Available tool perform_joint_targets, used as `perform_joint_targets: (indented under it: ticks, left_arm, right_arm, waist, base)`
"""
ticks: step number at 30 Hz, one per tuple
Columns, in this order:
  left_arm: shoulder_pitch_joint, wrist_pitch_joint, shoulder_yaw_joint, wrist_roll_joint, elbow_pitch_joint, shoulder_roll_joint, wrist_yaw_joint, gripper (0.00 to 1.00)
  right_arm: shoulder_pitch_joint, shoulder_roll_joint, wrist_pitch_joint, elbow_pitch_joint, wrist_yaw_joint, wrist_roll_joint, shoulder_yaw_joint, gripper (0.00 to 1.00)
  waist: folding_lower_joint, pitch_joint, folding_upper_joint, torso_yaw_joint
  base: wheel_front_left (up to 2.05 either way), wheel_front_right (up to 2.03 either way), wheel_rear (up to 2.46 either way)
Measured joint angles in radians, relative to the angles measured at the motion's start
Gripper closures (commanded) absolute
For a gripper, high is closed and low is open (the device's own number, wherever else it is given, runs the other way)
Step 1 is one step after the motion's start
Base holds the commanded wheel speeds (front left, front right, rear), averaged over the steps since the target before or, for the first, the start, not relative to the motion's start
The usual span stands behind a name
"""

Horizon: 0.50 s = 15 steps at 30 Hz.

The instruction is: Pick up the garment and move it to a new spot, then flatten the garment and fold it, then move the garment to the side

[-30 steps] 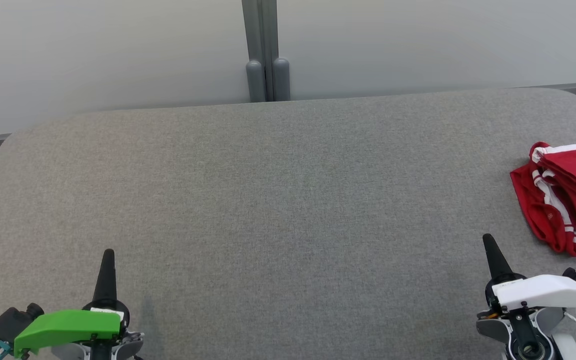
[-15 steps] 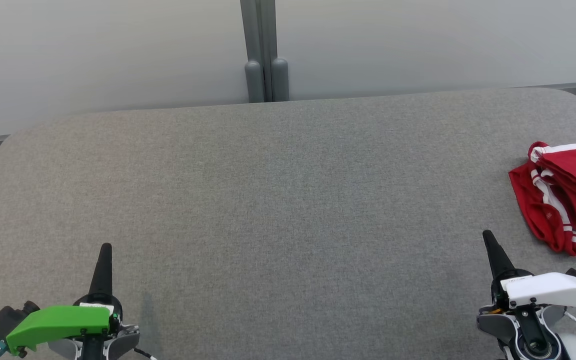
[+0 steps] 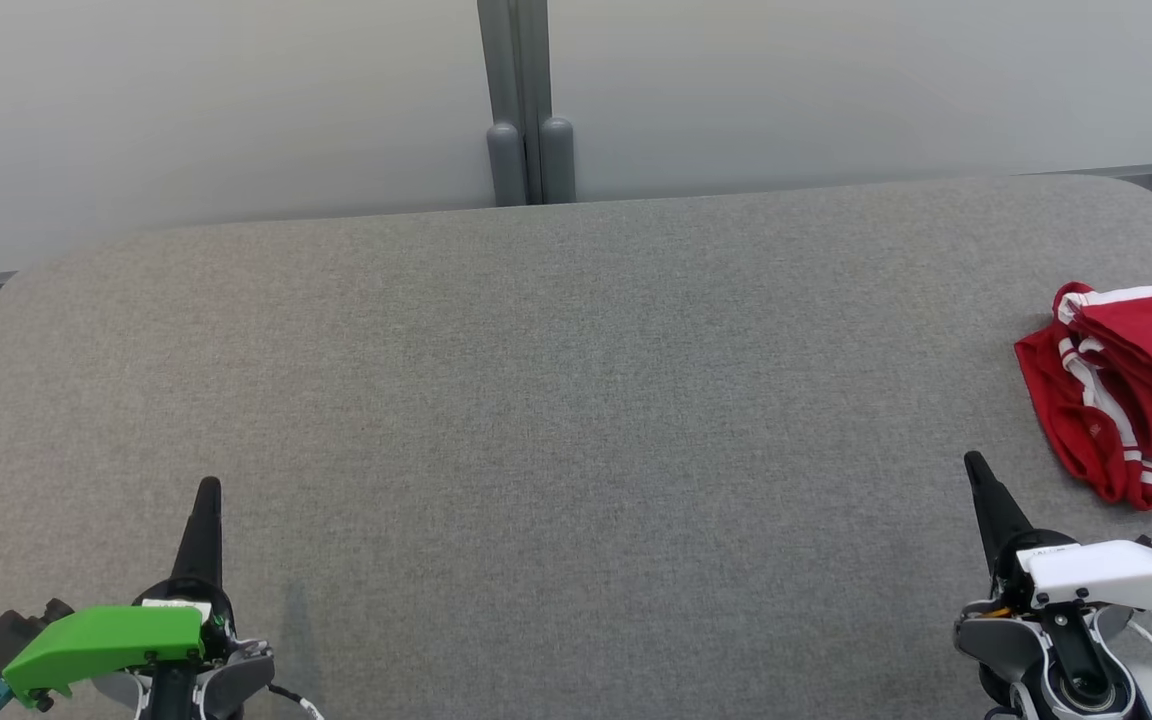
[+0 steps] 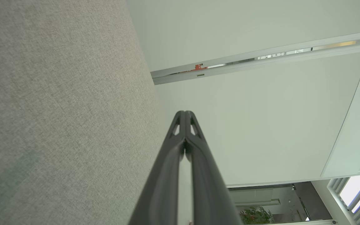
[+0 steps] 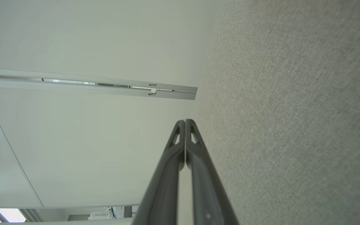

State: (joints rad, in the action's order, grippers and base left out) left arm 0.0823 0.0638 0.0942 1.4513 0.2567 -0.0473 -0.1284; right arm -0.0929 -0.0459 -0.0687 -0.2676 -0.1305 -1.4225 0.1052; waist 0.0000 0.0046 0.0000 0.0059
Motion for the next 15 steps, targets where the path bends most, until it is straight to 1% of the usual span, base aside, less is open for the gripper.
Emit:
perform_joint_targets:
  ticks: [15]
  left_arm:
    - [0.011,0.031,0.008,0.101,-0.007,-0.001,0.0,1.0]
  right_arm:
    - [-0.007,-0.001,-0.027,0.013,0.0,-0.114,0.005,1.0]
  waist:
    - [0.0,-0.001,0.0,-0.003]
  base:
    - [0.0,0.0,0.0]
